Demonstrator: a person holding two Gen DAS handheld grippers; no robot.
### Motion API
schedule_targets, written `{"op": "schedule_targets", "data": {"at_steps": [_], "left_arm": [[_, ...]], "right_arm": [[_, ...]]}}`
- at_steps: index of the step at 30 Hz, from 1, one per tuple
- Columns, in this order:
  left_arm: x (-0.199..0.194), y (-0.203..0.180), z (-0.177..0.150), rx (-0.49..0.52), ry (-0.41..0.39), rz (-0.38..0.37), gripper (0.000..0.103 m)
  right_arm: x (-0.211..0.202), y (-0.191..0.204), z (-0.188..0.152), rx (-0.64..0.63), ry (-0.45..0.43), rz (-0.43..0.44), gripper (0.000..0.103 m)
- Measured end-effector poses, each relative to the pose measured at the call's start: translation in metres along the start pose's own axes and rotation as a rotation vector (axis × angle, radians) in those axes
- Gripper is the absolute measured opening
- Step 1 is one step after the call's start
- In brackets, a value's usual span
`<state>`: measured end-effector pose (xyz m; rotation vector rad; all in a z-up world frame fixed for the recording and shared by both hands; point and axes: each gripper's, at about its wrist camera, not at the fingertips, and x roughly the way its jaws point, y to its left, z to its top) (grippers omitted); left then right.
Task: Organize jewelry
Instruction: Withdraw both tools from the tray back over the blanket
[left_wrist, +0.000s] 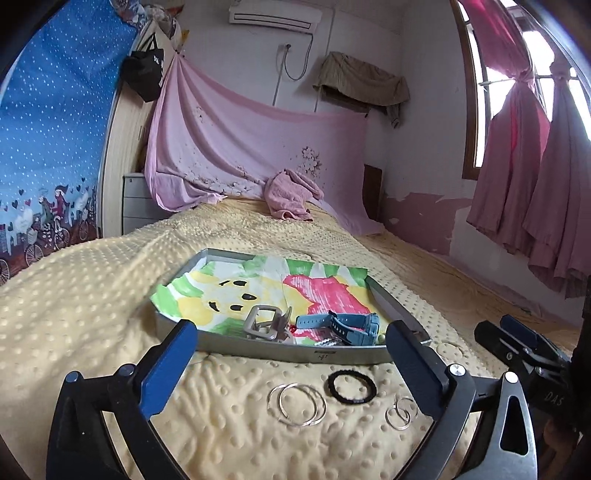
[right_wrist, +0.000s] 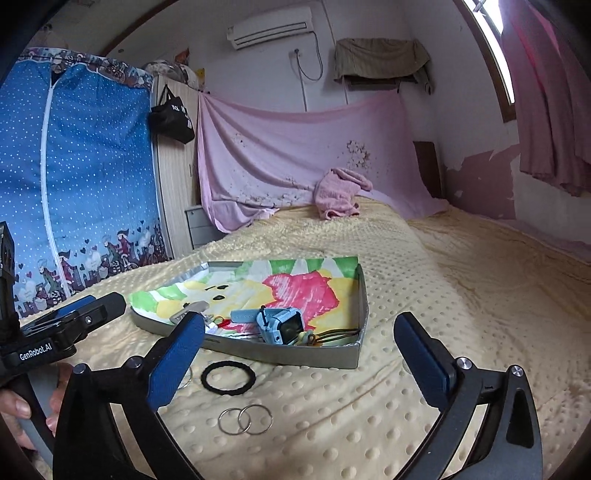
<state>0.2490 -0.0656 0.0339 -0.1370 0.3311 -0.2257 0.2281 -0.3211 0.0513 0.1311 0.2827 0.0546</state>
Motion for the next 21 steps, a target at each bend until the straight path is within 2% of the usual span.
{"op": "schedule_targets", "data": {"at_steps": [21], "left_arm": [[-0.067,0.003,-0.031,0.041,0.006,0.039,0.103]], "right_arm": [[-0.071,0.016,-0.019,-0.042,0.020,-0.015,0.101]]}}
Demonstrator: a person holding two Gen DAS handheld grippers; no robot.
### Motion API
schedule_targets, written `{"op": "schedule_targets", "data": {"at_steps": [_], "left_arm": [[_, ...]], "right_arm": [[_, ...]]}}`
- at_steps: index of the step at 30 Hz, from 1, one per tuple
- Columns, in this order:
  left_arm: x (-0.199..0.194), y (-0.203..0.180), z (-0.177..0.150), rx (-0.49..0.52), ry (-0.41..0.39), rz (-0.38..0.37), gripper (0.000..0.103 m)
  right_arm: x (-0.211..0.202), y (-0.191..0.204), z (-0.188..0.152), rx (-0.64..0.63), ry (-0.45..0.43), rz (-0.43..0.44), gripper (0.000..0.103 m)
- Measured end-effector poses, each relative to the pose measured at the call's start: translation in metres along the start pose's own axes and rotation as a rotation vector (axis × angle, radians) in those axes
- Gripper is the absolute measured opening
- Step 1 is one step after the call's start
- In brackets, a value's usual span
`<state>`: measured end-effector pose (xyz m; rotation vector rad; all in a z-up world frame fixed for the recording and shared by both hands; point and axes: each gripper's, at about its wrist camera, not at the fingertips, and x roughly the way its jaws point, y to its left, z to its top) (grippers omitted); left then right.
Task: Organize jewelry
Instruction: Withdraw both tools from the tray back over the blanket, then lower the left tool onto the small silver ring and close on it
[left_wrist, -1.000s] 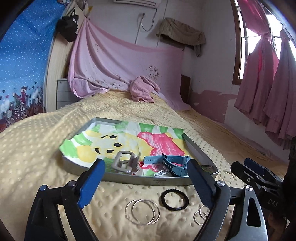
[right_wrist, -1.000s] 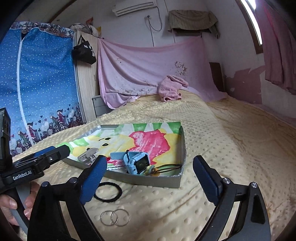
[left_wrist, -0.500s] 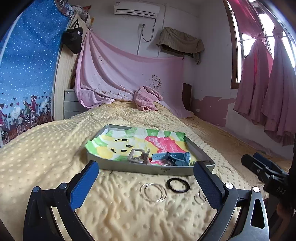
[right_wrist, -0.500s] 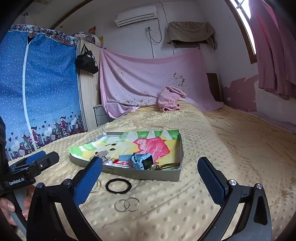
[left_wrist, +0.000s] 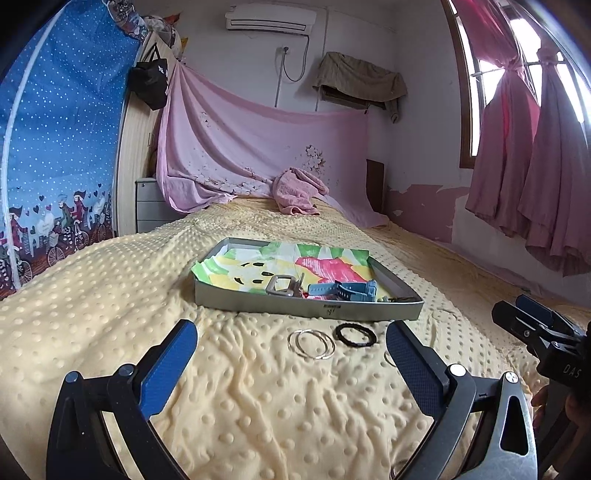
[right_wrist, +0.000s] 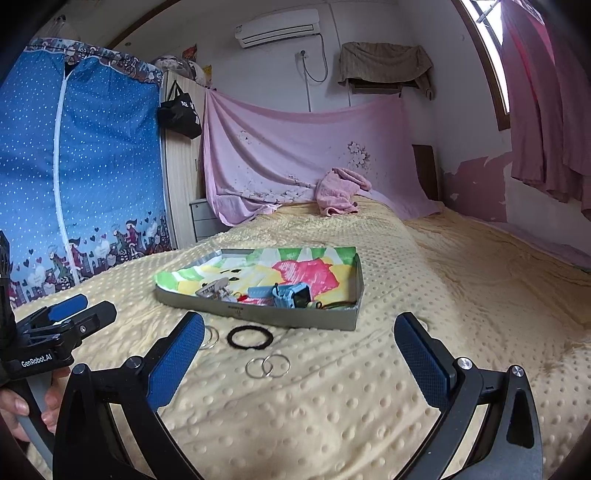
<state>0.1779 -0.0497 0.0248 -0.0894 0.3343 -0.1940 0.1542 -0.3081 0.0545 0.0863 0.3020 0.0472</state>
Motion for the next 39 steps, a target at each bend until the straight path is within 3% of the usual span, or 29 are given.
{"op": "schedule_targets", "data": {"at_steps": [11,21,29,31,34,39], "left_arm": [[-0.030,-0.002,-0.012,0.004,-0.035,0.005,0.103],[-0.045,-0.009,-0.029,0.017,0.009,-0.040,0.103],[-0.041,-0.024,-0.040,0.080,0.068,-0.131,0.103],[-0.039,-0.026,-0.042,0.091,0.090,-0.159,0.102],[-0.034,-0.029,-0.046,0.100,0.136,-0.200,0.089],[-0.026,-0.034,-0.051,0.107,0.202,-0.276,0.069]], "right_arm": [[-0.021,0.002,-0.004,-0.038,-0.020,0.006,0.101],[-0.017,-0.012,-0.008,-0.041,0.053,0.064,0.101],[-0.008,-0.015,-0.016,-0.060,0.100,0.099,0.100],[-0.003,-0.017,-0.019,-0.058,0.123,0.109,0.094],[0.005,-0.017,-0.023,-0.054,0.156,0.127,0.078],[0.015,-0.013,-0.030,-0.062,0.199,0.148,0.075]]}}
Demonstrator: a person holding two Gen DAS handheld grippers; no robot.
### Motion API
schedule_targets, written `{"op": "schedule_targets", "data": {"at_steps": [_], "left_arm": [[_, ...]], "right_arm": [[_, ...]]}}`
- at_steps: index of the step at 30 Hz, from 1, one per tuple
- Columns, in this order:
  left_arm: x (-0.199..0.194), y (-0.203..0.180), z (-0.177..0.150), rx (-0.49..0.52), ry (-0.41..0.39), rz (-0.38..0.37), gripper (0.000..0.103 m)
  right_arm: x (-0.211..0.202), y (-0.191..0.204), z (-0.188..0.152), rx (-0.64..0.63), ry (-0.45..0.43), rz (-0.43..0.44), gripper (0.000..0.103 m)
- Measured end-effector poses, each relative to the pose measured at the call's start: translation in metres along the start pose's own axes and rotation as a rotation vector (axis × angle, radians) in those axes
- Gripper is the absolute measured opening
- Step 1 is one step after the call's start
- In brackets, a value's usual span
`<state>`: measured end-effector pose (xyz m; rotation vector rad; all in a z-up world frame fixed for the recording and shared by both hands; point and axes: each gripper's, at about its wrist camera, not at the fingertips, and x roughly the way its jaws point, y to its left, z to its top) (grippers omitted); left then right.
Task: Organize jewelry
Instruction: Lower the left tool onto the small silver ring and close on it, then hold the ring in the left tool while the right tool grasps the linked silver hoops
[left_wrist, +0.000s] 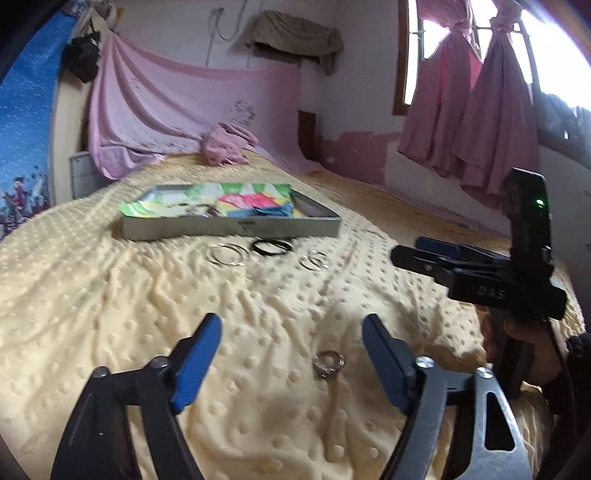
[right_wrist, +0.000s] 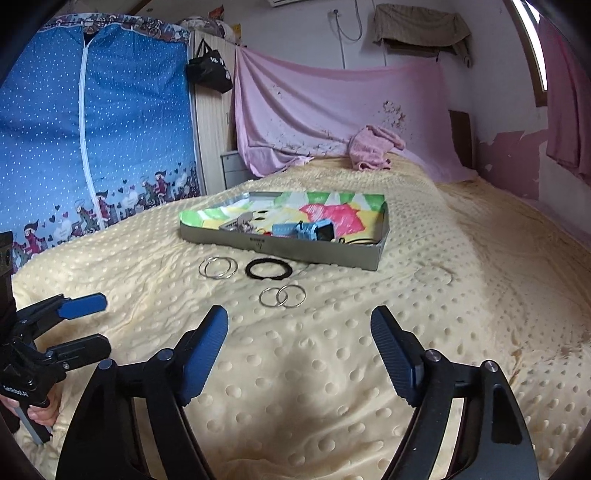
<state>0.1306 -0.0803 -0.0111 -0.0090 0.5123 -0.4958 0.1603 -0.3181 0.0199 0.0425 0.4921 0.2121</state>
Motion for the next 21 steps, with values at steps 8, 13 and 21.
{"op": "schedule_targets", "data": {"at_steps": [8,13,21], "left_arm": [[0.021,-0.013,-0.005,0.059,0.122,-0.071,0.036],[0.033,-0.015,-0.009,0.070,0.196,-0.075,0.027],[0.045,-0.007,-0.010,0.031,0.240,-0.045,0.020]], "right_arm": [[0.014,0.006,-0.004,-0.030,0.057,0.031,0.068],[0.024,0.010,-0.006,-0.047,0.089,0.046,0.068],[0.056,0.018,-0.010,-0.073,0.170,0.053,0.061]]}}
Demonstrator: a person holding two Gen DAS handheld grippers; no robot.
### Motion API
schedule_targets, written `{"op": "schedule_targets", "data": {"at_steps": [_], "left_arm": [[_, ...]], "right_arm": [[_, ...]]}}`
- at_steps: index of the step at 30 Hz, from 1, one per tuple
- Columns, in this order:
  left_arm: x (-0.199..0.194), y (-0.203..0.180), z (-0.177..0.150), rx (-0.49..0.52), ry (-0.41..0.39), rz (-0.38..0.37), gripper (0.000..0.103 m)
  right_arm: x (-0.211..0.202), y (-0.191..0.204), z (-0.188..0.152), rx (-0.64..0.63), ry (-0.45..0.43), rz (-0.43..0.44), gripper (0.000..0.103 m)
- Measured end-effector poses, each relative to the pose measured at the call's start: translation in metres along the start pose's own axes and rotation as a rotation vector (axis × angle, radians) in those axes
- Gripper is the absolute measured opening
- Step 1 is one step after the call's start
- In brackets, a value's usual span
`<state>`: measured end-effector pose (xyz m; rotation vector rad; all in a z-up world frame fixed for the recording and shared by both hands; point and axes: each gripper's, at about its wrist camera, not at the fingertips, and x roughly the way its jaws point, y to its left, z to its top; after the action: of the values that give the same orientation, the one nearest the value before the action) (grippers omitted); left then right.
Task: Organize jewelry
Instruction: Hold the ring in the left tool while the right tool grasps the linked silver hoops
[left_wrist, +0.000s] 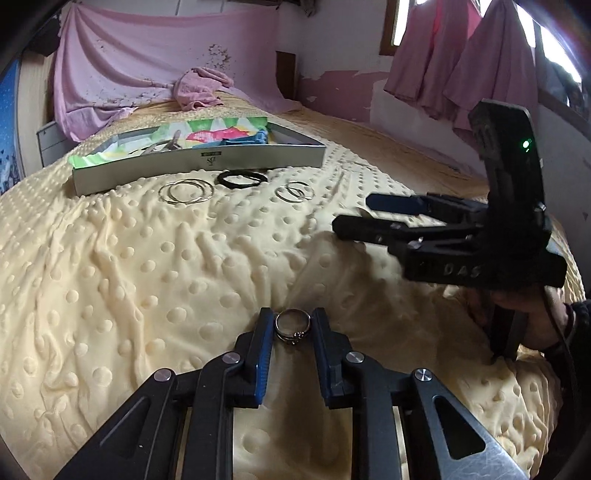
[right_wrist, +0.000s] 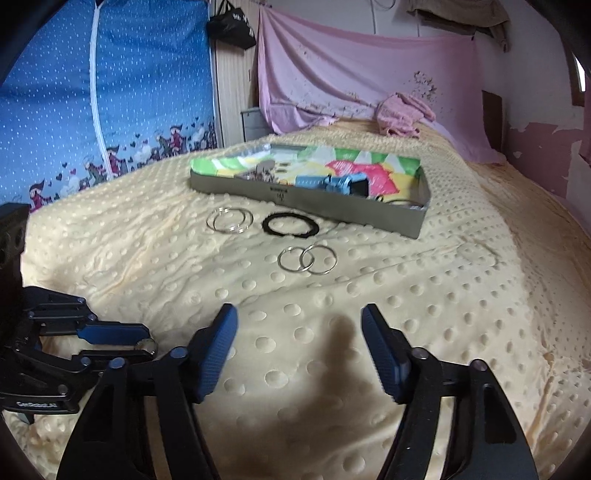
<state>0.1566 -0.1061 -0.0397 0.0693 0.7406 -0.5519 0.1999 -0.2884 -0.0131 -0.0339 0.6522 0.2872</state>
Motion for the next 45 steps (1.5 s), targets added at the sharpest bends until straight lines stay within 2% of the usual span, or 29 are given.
{"op": "schedule_targets", "data": {"at_steps": [10,28,34,39,45], "left_arm": [[0.013,0.017,0.016,-0.073,-0.016,0.032,0.020],[0.047,0.062,0.051,-0.270,-0.066,0.111,0.020],[0.050,0.063,0.054,-0.276,-0.077,0.095,0.020],[0.045,0.065,0.054,-0.276,-0.111,0.047,0.020],[0.032,0.054,0.063,-0.217,-0.184,0.049,0.020]], "right_arm": [[0.030,-0.004,0.008,0.041,0.044,0.009,0.061],[0.071,-0.009,0.032,0.091,0.066,0.011,0.061],[0.076,-0.007,0.031,0.096,0.070,0.028,0.048],[0.071,-0.002,0.028,0.095,0.051,0.033,0.027],[0.059,-0.005,0.029,0.095,0.006,0.037,0.026]]}}
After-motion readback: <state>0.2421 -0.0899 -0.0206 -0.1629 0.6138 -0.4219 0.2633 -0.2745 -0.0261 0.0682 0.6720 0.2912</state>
